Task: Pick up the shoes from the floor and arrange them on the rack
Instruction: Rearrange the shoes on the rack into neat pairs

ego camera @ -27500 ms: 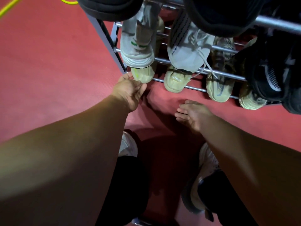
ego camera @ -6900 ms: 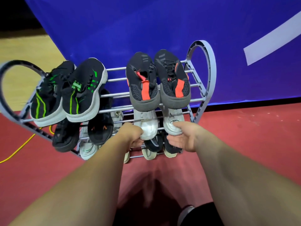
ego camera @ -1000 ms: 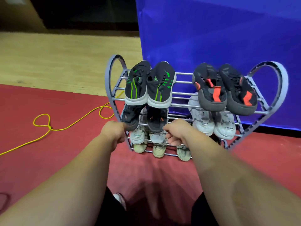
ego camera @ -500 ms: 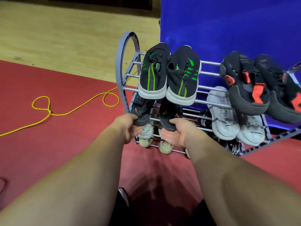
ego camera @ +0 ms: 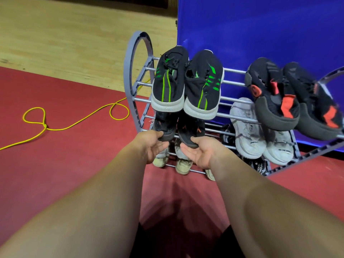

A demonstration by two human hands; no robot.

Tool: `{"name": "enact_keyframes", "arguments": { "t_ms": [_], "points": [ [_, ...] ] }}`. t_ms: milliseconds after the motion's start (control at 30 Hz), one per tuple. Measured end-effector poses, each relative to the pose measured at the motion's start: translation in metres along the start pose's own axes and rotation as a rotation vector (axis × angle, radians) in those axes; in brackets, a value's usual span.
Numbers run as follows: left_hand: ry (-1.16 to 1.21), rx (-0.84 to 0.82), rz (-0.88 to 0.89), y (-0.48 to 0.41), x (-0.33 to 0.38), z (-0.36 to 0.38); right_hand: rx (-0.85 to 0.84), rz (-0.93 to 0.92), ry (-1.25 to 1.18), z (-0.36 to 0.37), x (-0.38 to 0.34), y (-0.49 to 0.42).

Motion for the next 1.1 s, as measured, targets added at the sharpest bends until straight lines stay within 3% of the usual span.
{"name": "enact_keyframes", "arguments": {
  "t_ms": [467,867,1100],
  "points": [
    [0.054,0.046,0.007,0.003,0.004,-0.006,-0.014,0.000,-0.007,-0.001,-0.002,0.000],
    [-0.120,0.122,0.024,0.028,0.016,-0.011,0.036,-0.036,0.044,-0.008,-0.007,0.003],
    [-0.142,0.356,0.349,0.065,0.064,-0.043,0.035,-0.144,0.013,-0.028,-0.028,0.044]
  ]
}}
Point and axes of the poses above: each hand's wrist, its own y-axis away from the middle knuckle, its own z-axis out of the palm, x = y × z, the point moved 10 cm from there along -y, towards the middle knuckle, and after that the axes turned 9 degrees about x, right-handed, at the moved point
